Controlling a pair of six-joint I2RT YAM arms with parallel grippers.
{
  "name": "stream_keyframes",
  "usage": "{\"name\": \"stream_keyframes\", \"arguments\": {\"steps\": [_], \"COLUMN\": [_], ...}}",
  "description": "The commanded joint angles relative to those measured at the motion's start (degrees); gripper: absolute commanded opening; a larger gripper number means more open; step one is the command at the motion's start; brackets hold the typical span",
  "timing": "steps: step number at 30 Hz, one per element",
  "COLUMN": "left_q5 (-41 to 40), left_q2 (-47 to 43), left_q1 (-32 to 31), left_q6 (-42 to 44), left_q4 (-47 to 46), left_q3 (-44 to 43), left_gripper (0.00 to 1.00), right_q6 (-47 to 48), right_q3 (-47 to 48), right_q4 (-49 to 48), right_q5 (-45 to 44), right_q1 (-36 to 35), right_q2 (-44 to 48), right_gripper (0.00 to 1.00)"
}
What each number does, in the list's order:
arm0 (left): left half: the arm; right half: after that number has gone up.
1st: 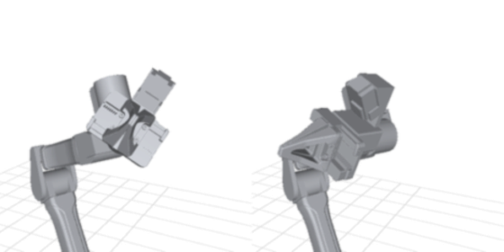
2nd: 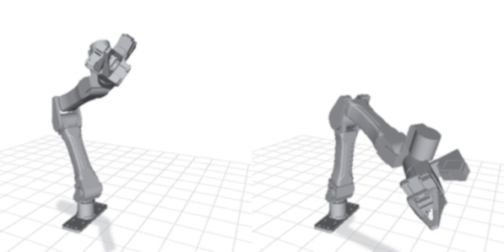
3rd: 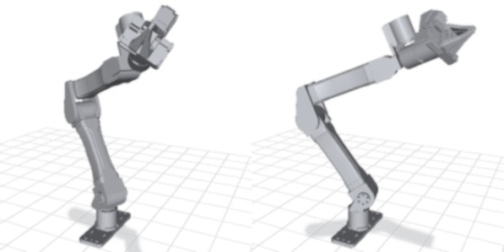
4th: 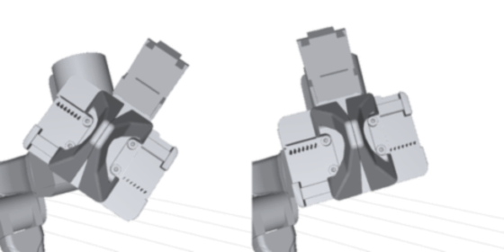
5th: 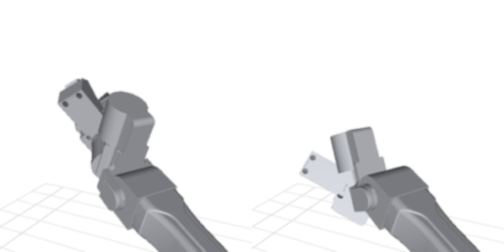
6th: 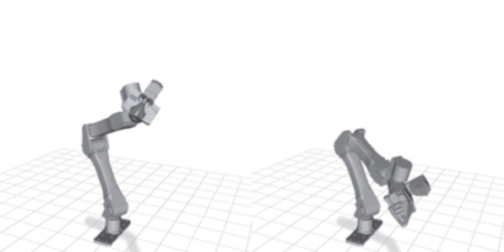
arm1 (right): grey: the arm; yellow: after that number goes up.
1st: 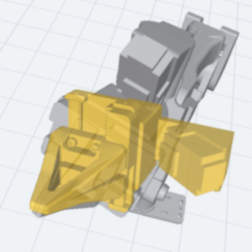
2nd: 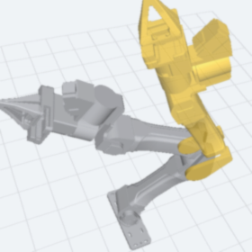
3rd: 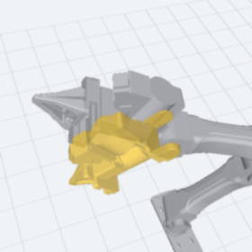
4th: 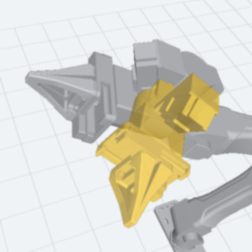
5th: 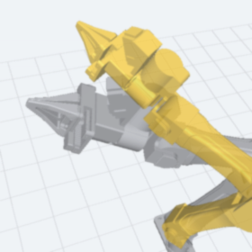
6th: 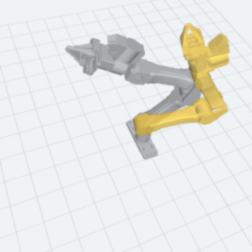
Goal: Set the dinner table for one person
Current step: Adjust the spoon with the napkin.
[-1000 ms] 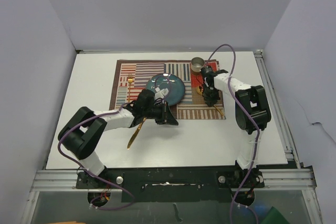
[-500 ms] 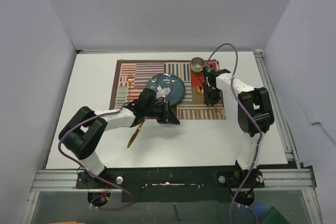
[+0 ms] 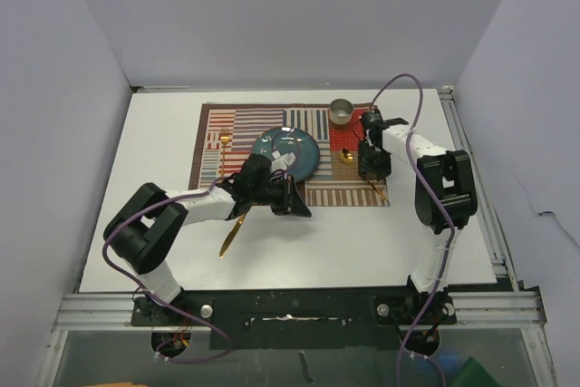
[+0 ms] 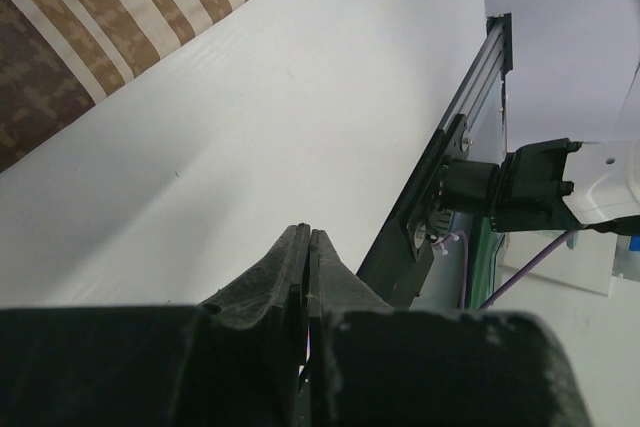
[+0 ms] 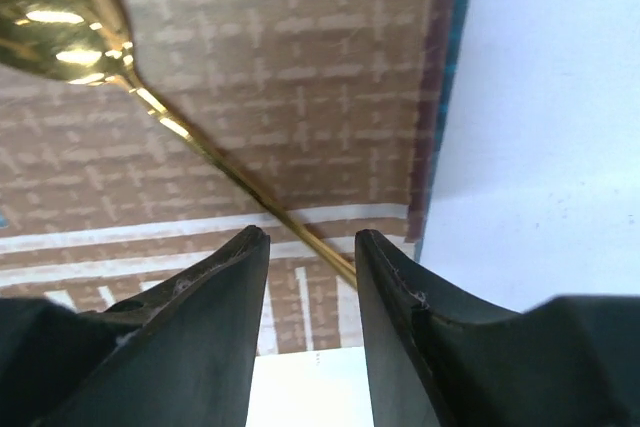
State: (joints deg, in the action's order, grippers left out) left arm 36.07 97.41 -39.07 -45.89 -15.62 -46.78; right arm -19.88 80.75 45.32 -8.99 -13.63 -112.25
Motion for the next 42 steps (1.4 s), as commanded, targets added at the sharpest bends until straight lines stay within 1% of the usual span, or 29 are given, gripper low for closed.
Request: {"name": "stream_keyframes", "arguments": {"steps": [1, 4, 10, 12, 19, 22, 27, 42], "left_q5": [0.00, 0.05, 0.08, 0.13, -0.11, -0.21, -0.39, -0.92], "left_q2": [-0.17, -0.30, -0.18, -0.04, 0.15, 0.20, 0.33, -0.17], "left_q1": [-0.38, -0.31, -0.31, -0.31, -0.32, -0.31, -0.38, -0.83], "left_q6": [0.54, 0.45, 0.62, 0.49, 0.19, 0.11, -0.20, -0.27], "left_q4": [-1.76, -1.87, -1.79, -1.91, -2.38, -2.35, -2.52, -1.91], "left_q3": [-2.31, -2.21, -2.39, -2.42, -2.40, -2.55, -2.78, -2.96], "left_gripper": [0.00, 0.00, 0.00, 0.00, 0.00, 0.00, 0.00, 0.00], "right_q6": [0.19, 0.19, 0.10, 0.04, -0.03, 0.31, 1.27, 1.85], "right_q3": [0.98, 0.32, -2.21, -3.02, -4.62, -4.36, -2.51, 4.92], "right_q4": [-1.64, -2.02, -3.30, -3.46, -3.54, -2.94, -1.87, -0.67], "right_q5": [0.19, 1.05, 2.45, 2.73, 4.61, 5.56, 8.03, 8.22], "right_q1": [1.62, 1.79, 1.68, 1.58, 0.62, -0.38, -1.67, -2.39], "right_q2": [-1.50, -2.68, -1.90, -1.34, 0.46, 1.15, 1.94, -2.58], "right_gripper": [0.41, 0.40, 0.38, 0.35, 0.09, 0.02, 0.01, 0.01]}}
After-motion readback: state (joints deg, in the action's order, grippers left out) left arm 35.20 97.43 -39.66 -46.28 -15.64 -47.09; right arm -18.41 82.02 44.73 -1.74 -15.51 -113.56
